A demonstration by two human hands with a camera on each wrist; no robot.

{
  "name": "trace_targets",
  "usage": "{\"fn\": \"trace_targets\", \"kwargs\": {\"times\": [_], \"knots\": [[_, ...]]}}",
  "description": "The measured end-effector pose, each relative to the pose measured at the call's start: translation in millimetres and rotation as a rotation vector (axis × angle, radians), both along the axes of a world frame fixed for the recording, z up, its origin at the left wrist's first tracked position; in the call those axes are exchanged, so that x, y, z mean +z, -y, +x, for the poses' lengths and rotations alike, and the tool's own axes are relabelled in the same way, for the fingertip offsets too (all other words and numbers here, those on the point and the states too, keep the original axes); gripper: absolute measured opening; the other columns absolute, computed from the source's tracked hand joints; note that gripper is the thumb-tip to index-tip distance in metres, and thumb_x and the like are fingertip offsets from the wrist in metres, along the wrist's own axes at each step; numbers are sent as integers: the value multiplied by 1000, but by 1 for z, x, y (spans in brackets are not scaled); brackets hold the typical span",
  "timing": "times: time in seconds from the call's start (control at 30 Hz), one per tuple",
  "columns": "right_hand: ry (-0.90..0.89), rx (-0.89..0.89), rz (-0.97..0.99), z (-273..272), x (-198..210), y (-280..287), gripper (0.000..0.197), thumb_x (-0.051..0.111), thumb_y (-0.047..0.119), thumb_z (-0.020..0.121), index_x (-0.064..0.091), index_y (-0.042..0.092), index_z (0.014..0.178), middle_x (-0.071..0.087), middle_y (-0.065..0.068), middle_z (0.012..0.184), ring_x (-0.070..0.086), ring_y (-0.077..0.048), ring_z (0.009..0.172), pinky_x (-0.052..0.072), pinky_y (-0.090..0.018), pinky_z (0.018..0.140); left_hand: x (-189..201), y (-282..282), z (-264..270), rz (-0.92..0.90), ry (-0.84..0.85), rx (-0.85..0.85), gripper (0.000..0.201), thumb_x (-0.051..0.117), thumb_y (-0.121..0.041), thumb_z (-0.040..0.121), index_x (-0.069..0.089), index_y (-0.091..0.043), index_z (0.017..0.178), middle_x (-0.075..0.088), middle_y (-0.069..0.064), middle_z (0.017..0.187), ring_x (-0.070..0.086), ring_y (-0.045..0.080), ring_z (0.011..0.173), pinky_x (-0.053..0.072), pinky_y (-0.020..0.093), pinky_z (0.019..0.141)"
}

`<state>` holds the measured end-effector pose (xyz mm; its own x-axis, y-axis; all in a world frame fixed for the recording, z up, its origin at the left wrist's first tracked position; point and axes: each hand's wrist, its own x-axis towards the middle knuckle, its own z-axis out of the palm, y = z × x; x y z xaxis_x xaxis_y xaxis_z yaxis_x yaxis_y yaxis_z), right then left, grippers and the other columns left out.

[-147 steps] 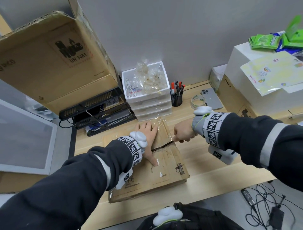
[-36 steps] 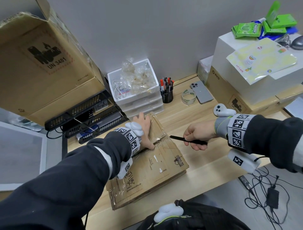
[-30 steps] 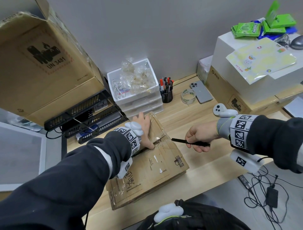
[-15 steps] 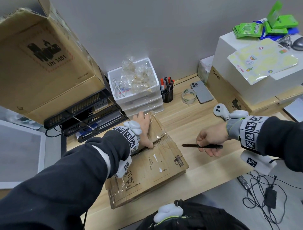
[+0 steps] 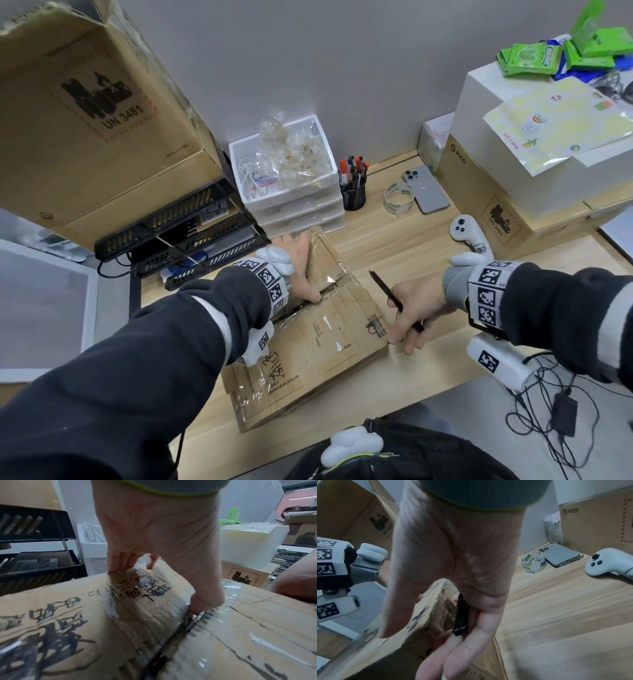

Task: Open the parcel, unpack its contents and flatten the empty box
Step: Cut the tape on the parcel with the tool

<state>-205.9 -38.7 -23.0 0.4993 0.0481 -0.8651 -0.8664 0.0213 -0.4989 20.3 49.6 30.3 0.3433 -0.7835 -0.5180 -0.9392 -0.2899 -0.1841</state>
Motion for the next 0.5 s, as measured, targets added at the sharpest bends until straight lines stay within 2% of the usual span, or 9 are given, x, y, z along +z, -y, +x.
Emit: {"fn": "trace_targets", "kwargs": {"times": [0.07, 0.13, 0.23, 0.3, 0.4, 0.43, 0.5], "knots": [[-10, -6, 2, 1, -2, 0, 74, 80, 6, 80, 30, -3, 133, 71, -20, 85, 74, -33, 83, 58, -45, 87, 2, -2, -2, 1, 11, 46, 94, 72, -77, 37, 32, -21, 100, 51, 5, 95, 56, 23, 80, 58, 41, 70], [-12, -58, 5, 0, -2, 0, 61, 78, 4, 82, 35, -2, 125, 70, -20, 82, 74, -35, 85, 60, -43, 81, 0, -4, -5, 3, 3, 90, 95, 71, -76, 37, 36, -19, 104, 52, 5, 95, 55, 23, 81, 58, 40, 69], [7, -177, -30, 0, 0, 6, 63, 75, -1, 83, 30, 5, 127, 72, -22, 83, 74, -35, 83, 61, -43, 77, 1, -8, -6, -16, -2, 135, 97, 71, -74, 39, 38, -16, 109, 54, 4, 89, 56, 20, 74, 53, 33, 59], [31, -254, -72, 1, 1, 13, 62, 74, -1, 84, 28, 8, 125, 73, -23, 84, 74, -34, 83, 59, -46, 83, 2, -11, -3, -22, -9, 178, 97, 70, -73, 43, 38, -13, 111, 57, 2, 83, 58, 19, 68, 51, 31, 56], [75, -386, -150, 5, 2, 22, 62, 72, 0, 86, 27, 12, 126, 73, -23, 85, 72, -36, 85, 56, -50, 92, 1, -16, 5, -53, -13, 245, 103, 69, -76, 43, 39, -10, 116, 56, 2, 80, 56, 18, 65, 48, 31, 58], [86, -419, -183, 7, 4, 22, 60, 72, 0, 87, 28, 12, 126, 73, -21, 83, 71, -37, 86, 55, -50, 92, 1, -17, 7, -47, -29, 243, 96, 72, -75, 47, 42, -11, 112, 54, 1, 78, 53, 16, 64, 44, 29, 56], [105, -483, -254, 13, 3, 22, 53, 71, 1, 87, 31, 10, 121, 71, -18, 82, 70, -37, 85, 57, -48, 87, 4, -17, 12, -25, -96, 249, 67, 78, -65, 60, 47, -14, 90, 51, -2, 73, 49, 14, 62, 44, 27, 57]]}}
